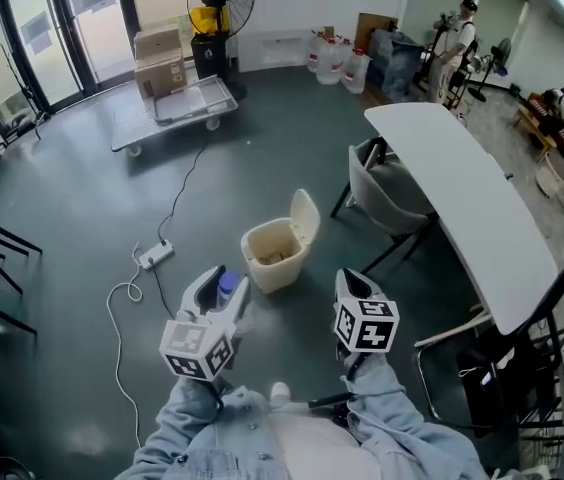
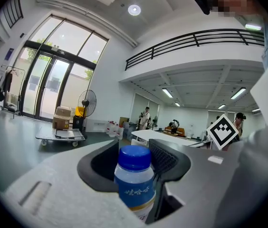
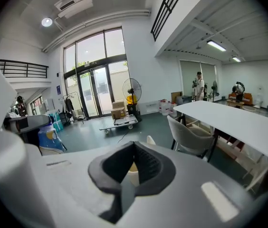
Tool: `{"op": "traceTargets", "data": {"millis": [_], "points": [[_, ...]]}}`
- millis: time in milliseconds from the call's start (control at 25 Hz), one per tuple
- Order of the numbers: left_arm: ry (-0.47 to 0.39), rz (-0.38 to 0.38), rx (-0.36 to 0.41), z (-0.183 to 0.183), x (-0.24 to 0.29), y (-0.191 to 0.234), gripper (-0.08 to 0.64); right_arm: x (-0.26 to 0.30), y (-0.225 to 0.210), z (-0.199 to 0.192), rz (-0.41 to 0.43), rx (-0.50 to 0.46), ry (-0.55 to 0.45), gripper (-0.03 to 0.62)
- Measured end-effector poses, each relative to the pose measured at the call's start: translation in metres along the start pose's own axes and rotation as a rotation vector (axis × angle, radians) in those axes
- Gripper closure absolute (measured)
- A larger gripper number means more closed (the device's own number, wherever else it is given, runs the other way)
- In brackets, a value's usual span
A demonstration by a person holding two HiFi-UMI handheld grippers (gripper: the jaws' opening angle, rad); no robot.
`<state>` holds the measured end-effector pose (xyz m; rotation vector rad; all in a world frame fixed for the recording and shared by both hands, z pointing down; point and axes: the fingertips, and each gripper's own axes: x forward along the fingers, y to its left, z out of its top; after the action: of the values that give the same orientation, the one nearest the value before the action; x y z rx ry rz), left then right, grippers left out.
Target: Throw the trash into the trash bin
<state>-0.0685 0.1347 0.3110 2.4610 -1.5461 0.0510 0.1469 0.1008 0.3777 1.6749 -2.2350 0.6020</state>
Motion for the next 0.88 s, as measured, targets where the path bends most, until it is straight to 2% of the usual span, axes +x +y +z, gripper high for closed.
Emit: {"op": "traceTargets", "data": {"millis": [280, 440, 880], "points": [[0.013, 0.0, -0.008, 0.003, 0.026, 0.013, 0.35, 0.023, -0.007, 0.001, -0.005, 0.019, 0.021, 0.589], [-0.001, 0.0, -0.001, 0.009, 0.057, 0.035, 0.35, 0.045, -0.019, 0.008, -0.033, 0.04, 0.026, 0.589], [-0.046, -0.09, 0.004, 0.056, 0.165, 0.105, 0.35, 0.132, -0.027, 0.087, -0.114, 0.014, -0.014, 0.589]]}}
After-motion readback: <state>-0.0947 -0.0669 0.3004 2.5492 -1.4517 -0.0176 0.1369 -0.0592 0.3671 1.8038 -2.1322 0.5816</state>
